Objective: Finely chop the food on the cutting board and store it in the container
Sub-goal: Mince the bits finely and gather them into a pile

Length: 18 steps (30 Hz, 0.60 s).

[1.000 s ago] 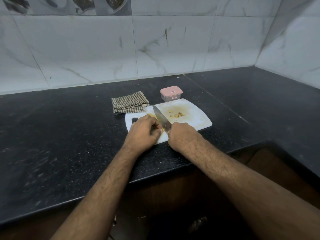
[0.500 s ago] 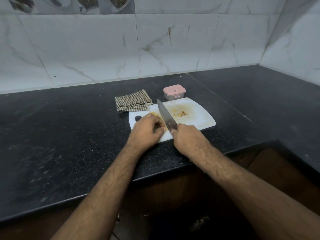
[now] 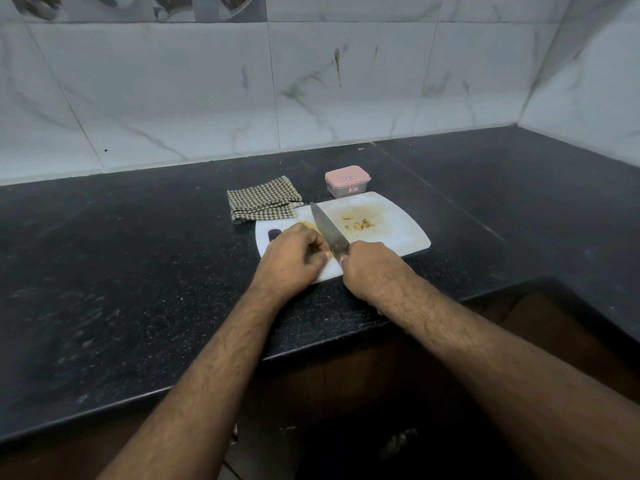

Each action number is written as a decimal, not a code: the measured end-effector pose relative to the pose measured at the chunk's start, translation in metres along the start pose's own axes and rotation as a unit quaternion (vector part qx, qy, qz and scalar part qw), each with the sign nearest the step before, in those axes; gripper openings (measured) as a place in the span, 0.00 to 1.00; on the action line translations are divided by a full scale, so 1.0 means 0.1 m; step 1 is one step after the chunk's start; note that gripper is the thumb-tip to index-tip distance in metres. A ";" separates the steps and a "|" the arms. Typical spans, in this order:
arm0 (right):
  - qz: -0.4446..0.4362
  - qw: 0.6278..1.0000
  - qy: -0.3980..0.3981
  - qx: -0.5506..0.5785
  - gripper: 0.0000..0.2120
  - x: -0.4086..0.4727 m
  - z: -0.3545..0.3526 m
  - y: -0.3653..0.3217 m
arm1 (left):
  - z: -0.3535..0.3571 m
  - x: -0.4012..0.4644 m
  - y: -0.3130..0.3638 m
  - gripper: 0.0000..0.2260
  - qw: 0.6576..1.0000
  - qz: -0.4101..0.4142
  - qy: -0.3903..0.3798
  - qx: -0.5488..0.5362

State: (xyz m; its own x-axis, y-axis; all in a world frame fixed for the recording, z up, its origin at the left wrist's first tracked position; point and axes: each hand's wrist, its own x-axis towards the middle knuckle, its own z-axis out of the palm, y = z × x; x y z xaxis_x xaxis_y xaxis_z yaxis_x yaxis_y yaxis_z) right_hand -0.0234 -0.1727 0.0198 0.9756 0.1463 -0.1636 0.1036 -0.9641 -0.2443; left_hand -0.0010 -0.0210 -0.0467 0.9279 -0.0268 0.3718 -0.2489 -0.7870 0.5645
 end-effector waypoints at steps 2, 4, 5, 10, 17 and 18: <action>-0.003 1.000 -0.001 -0.016 0.11 -0.01 -0.01 -0.03 | 0.00 0.00 0.00 0.01 1.000 0.000 0.000 -0.003; 0.000 1.000 -0.009 -0.029 0.11 -0.03 -0.02 -0.08 | -0.01 -0.01 0.01 0.01 1.000 -0.003 -0.004 -0.008; 0.003 0.999 -0.014 -0.036 0.12 -0.03 -0.02 -0.10 | -0.01 -0.01 0.01 0.01 1.000 -0.004 -0.008 -0.011; 0.003 0.999 -0.015 -0.043 0.13 -0.04 -0.05 -0.10 | -0.03 -0.02 0.03 0.01 1.000 -0.007 -0.017 -0.010; 0.010 0.999 -0.008 -0.046 0.13 -0.05 -0.04 -0.13 | -0.04 -0.02 0.00 0.04 0.999 -0.024 -0.007 -0.033; 0.010 0.999 -0.007 -0.047 0.13 -0.05 -0.04 -0.12 | -0.04 -0.02 0.00 0.05 0.999 -0.025 -0.008 -0.034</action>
State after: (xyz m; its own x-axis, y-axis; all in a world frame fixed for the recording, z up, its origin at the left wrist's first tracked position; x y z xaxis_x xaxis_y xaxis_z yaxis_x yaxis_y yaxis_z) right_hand -0.0288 -0.1623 0.0270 0.9750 0.1292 -0.1809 0.1024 -0.9833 -0.1503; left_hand -0.0043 -0.0180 -0.0447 0.9437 0.0008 0.3307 -0.2206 -0.7436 0.6312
